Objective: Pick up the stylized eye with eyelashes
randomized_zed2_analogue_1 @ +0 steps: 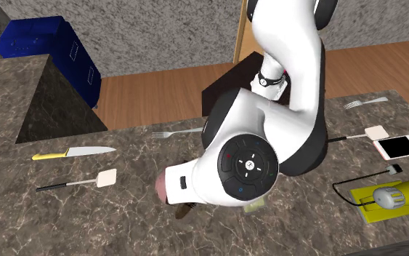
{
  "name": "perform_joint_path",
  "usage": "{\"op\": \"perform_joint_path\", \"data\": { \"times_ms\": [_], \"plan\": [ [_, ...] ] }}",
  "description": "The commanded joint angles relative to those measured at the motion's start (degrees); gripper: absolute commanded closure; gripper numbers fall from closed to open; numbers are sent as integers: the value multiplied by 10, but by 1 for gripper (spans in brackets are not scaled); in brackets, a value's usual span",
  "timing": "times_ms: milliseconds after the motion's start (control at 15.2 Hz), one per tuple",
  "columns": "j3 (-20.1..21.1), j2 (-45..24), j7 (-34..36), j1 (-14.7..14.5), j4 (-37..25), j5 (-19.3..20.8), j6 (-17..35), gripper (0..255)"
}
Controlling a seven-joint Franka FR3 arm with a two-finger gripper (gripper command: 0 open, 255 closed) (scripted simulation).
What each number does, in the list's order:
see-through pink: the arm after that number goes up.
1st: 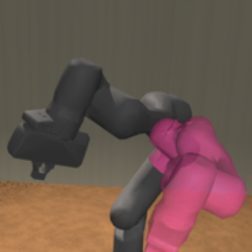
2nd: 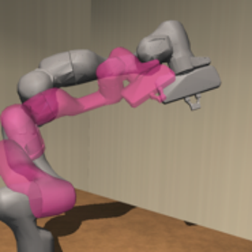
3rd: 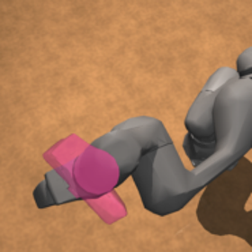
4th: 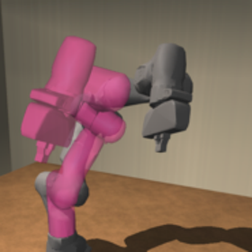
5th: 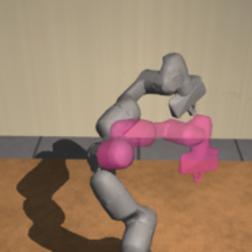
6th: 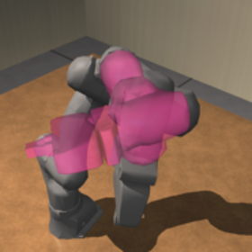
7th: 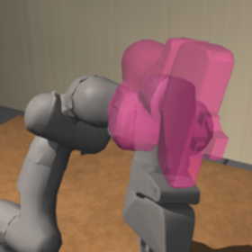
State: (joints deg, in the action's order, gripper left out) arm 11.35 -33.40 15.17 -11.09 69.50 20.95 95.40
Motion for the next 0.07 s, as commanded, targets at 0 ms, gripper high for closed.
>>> {"op": "perform_joint_path", "data": {
  "times_ms": [0],
  "plan": [
    [0,0,-1,-1,-6,0,-5,255]
  ]
}}
